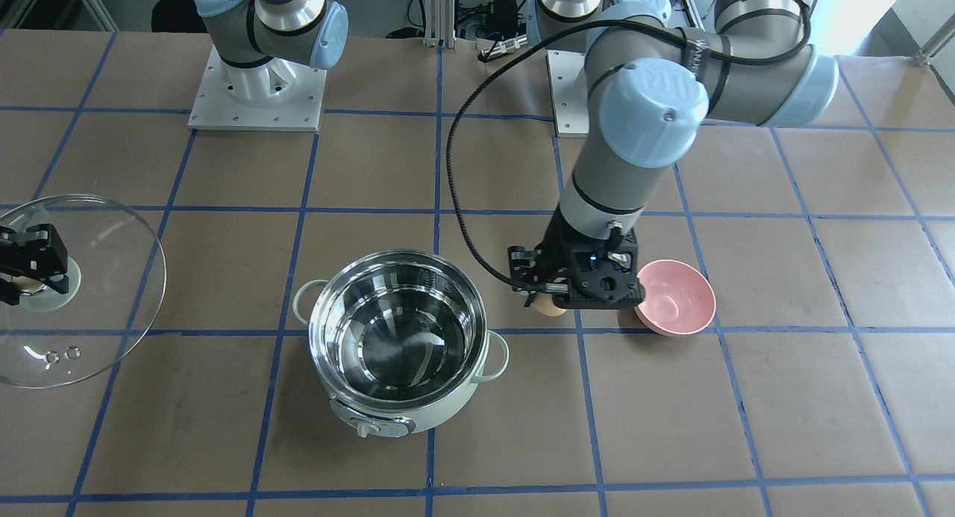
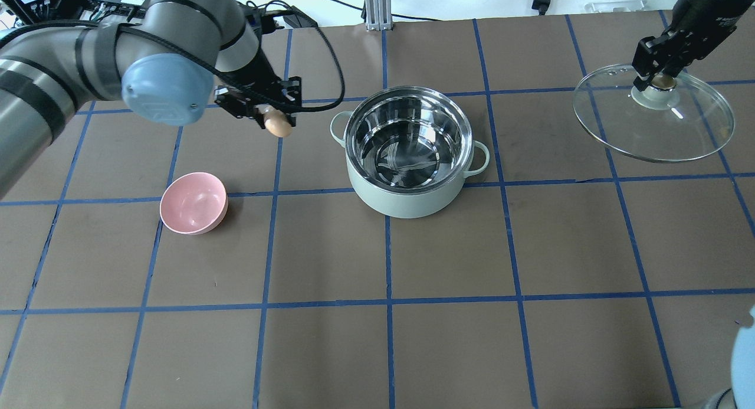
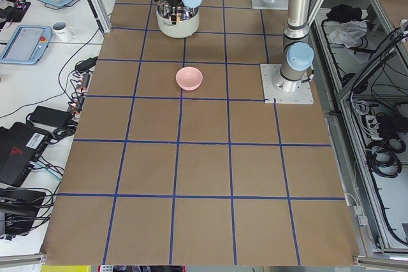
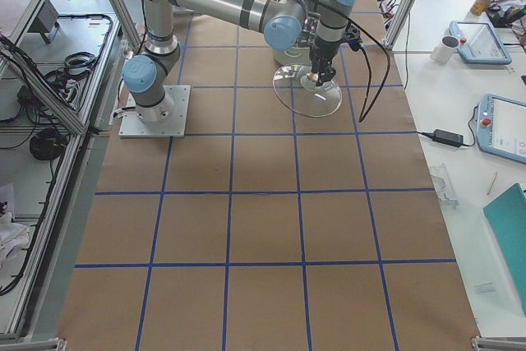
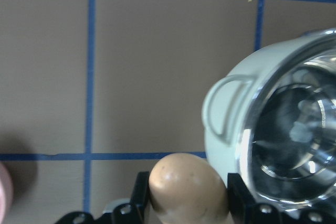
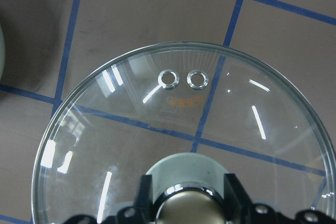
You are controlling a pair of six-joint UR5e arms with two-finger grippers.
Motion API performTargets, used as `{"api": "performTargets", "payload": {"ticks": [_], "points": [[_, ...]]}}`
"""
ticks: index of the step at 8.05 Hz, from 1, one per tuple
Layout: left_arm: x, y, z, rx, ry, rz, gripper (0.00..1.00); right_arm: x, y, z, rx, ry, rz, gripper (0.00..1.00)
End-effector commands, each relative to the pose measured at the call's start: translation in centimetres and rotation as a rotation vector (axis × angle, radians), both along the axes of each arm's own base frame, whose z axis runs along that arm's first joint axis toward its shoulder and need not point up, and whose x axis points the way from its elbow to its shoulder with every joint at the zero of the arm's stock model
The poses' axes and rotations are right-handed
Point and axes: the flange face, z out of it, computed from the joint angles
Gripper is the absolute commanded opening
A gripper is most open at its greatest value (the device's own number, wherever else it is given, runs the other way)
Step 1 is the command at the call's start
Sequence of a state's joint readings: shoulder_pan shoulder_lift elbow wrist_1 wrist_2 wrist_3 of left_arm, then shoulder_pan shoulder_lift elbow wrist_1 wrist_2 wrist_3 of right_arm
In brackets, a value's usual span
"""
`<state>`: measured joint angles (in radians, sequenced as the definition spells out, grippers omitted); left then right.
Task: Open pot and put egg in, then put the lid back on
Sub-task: 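Carry the egg with the left gripper over the open pot and lower it inside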
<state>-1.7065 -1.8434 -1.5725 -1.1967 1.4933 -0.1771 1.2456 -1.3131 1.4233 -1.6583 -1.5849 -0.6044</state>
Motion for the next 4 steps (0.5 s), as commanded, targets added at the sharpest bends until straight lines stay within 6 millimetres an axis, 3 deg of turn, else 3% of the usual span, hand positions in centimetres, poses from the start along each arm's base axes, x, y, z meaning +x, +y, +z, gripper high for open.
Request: {"api": "performTargets", "payload": {"ticks": [1,2,4], "points": [[-12.9,1.1,-5.4,-0.064,0.075,-0.030,0.00,0.0,0.0,0.0,0.000,0.000,-0.002,0.00],[-15.4,0.8,-8.9,-0.068,0.086,0.016,0.00,0.0,0.0,0.0,0.000,0.000,-0.003,0.00],[-16.4,0.7,-9.8,-0.062,0.098,0.008,0.00,0.0,0.0,0.0,0.000,0.000,-0.002,0.00]]}}
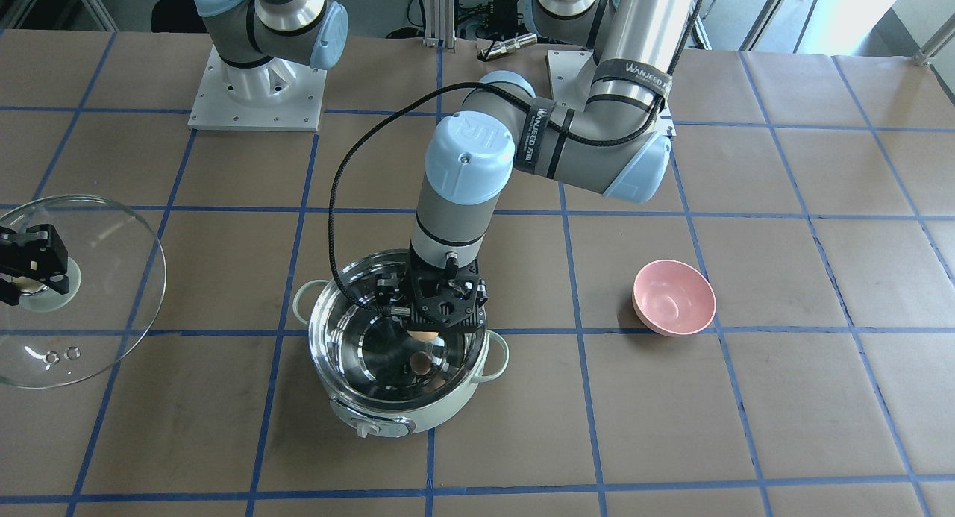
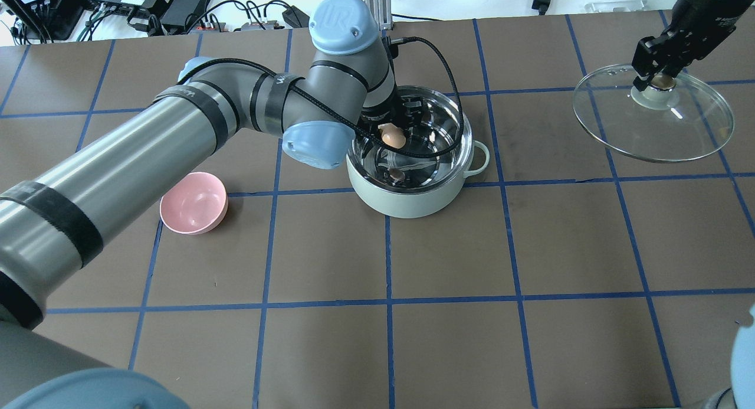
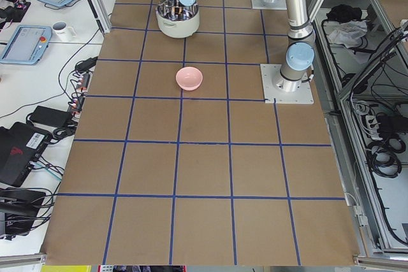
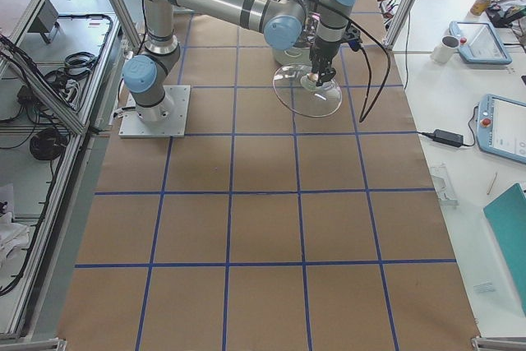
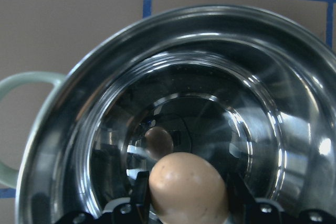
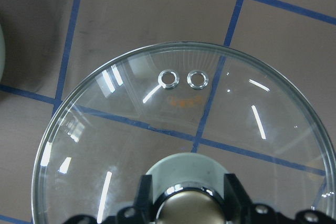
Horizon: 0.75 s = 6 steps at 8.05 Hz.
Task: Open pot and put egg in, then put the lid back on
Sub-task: 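Carry the egg with the left gripper over the open pot and lower it inside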
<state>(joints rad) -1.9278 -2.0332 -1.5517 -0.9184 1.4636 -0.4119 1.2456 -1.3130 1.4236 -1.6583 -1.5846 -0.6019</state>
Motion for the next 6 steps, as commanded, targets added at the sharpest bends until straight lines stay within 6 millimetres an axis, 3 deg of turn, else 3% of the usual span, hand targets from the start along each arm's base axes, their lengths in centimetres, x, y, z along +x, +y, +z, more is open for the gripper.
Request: {"api": "performTargets", "payload": {"ticks": [1,6], "points": [[-2.2,-0.1,-3.7,0.030,0.004,-0.004,0.00,0.0,0.0,0.0,0.000,0.000,0.001,0.00],[-2.4,-0.5,-7.2,0.066,-0.023,-0.001,0.00,0.0,0.0,0.0,-0.001,-0.001,-0.007,0.00]]}}
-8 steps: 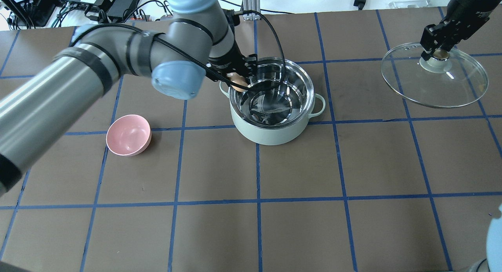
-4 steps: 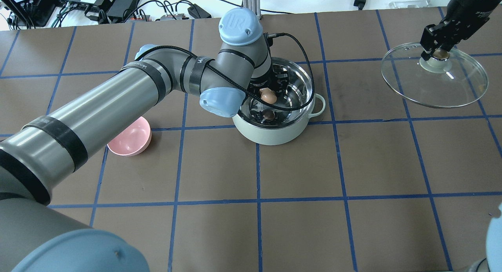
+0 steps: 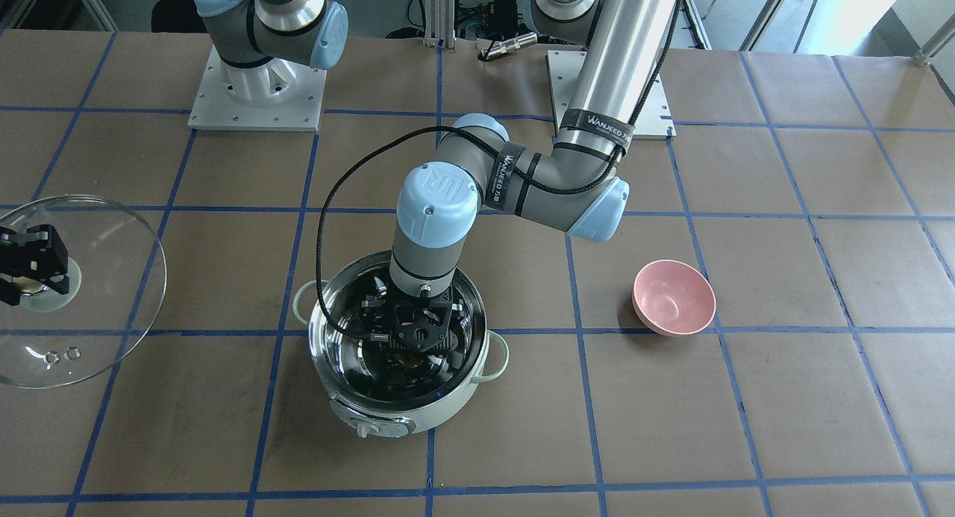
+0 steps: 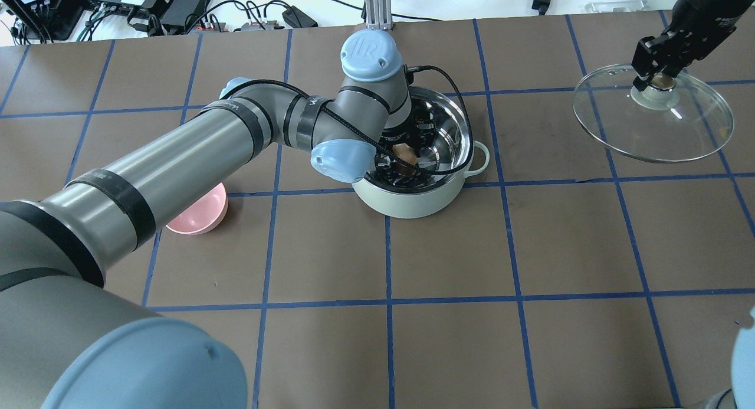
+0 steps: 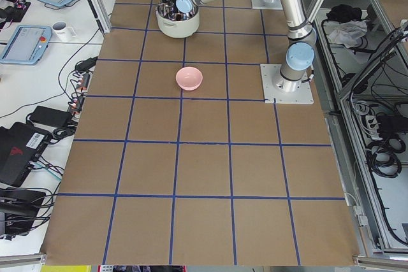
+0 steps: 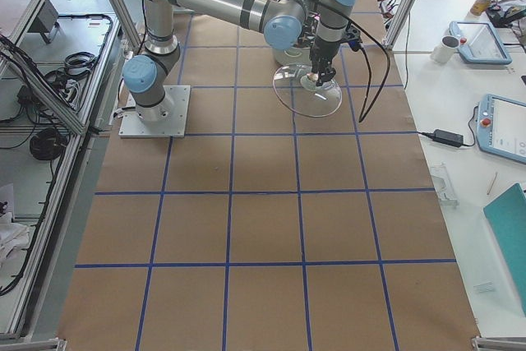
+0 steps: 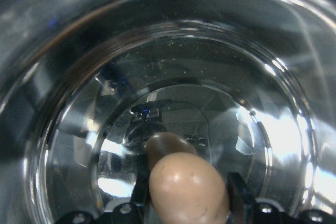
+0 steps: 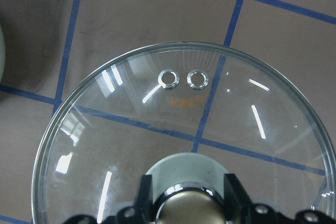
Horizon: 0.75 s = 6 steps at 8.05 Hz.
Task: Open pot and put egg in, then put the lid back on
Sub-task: 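Carry the egg with the left gripper over the open pot and lower it inside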
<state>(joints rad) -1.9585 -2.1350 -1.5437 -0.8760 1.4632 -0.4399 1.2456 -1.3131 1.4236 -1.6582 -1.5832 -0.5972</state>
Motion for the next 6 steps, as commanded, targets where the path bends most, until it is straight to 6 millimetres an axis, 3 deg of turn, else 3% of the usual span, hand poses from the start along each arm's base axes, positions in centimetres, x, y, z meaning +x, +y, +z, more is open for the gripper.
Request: {"api": "performTargets", "payload": {"ticks": [1,3,4,6], "points": [[-0.1,-0.2,-1.9,0.020,-0.011,0.000,0.00,0.0,0.0,0.0,0.000,0.000,0.000,0.00],[-0.1,-0.3,-2.1,0.023,-0.012,0.005,0.04,0.0,0.0,0.0,0.000,0.000,0.006,0.00],[-0.1,-0.2,-1.8,0.021,-0.011,0.005,0.17,-0.1,0.0,0.0,0.000,0.000,-0.002,0.00],[-0.1,-0.1,-0.8,0.009,-0.007,0.003,0.55,-0.1,0.0,0.0,0.001,-0.001,-0.005,0.00]]}}
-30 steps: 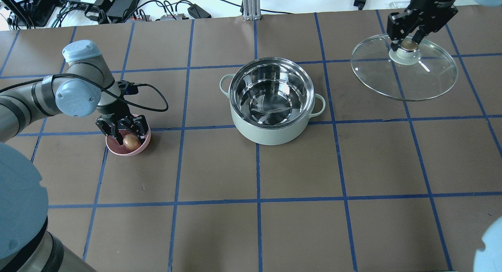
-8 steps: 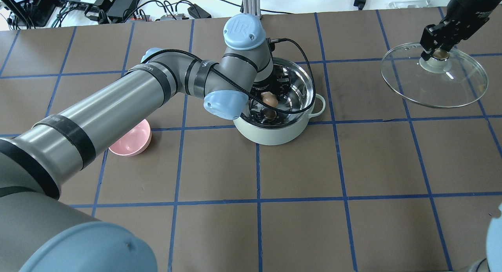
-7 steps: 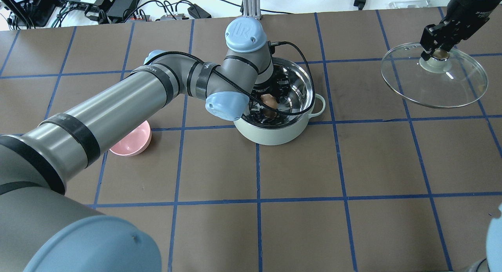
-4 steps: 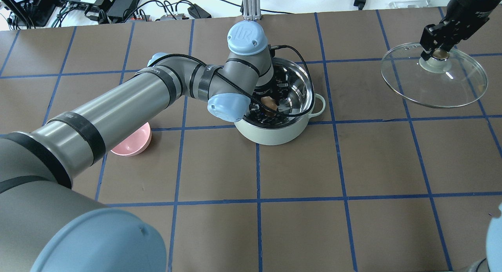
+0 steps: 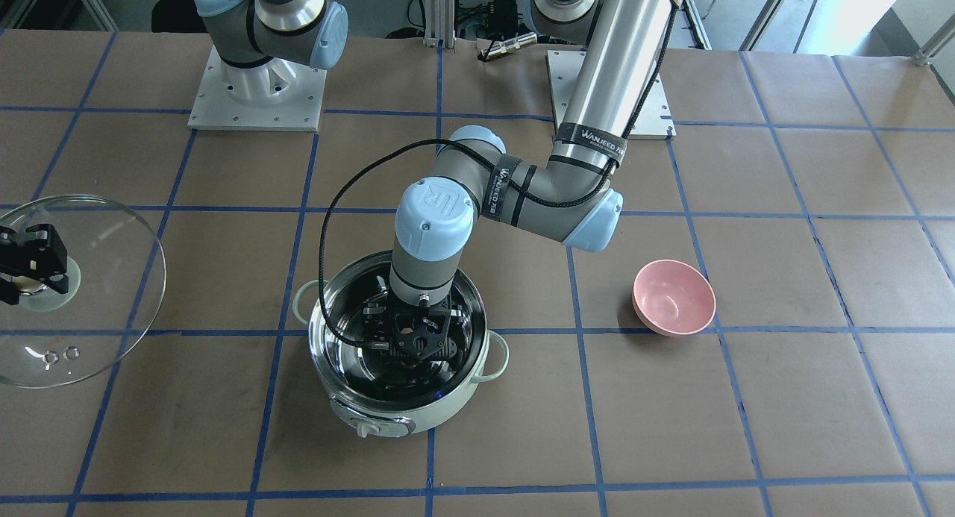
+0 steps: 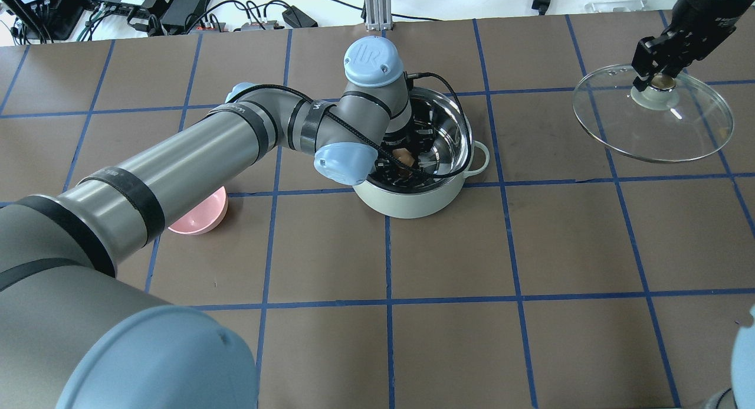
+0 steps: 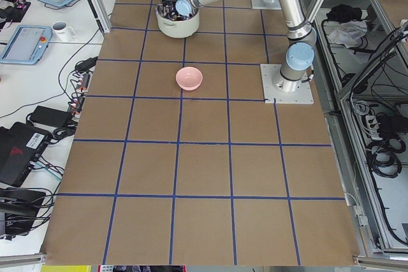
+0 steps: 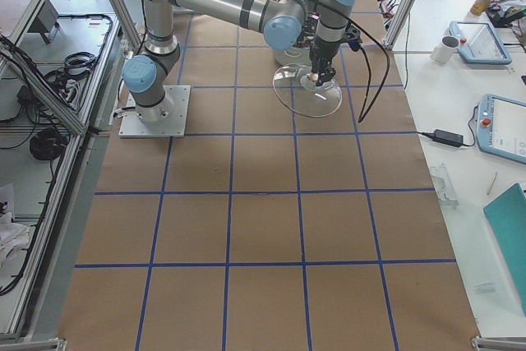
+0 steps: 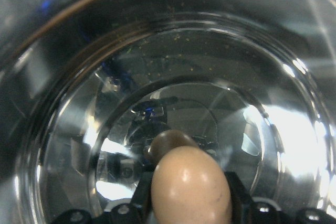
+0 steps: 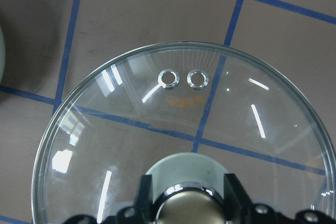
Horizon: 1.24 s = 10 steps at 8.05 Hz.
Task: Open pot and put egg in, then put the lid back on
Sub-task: 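Carry the egg with the left gripper over the open pot and lower it inside, then open the left gripper to release the egg and raise it from the pot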
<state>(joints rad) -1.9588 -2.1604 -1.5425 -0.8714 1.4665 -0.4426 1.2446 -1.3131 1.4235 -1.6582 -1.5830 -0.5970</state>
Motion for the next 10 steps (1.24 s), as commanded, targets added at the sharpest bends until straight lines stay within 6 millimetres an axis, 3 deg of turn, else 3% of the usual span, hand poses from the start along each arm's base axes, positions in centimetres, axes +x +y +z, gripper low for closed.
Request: {"api": "performTargets", "payload": {"ticks": [1,2,4,7,8,9,10], "points": [[0.1,0.2,1.6,-0.015,0.007,0.002,0.72,0.0,0.0,0.0,0.000,-0.001,-0.006,0.00],[0.1,0.3,2.9,-0.034,0.014,-0.001,1.00,0.0,0.0,0.0,0.001,0.000,-0.005,0.00],[0.4,0.9,5.7,-0.048,0.020,-0.001,1.00,0.0,0.0,0.0,0.001,0.000,-0.005,0.00],[2.2,3.6,16.0,-0.037,0.020,-0.025,1.00,1.0,0.4,1.4,-0.018,0.010,-0.129,0.00],[3.3,3.8,18.6,-0.030,0.020,-0.012,1.00,3.3,0.3,1.9,-0.025,0.012,-0.169,0.00],[4.8,5.2,20.6,0.020,-0.006,-0.017,1.00,7.2,0.7,3.1,-0.049,0.015,-0.217,0.00],[7.0,6.3,22.8,0.044,-0.024,-0.014,1.00,12.6,1.1,3.6,-0.063,0.014,-0.269,0.00]]}}
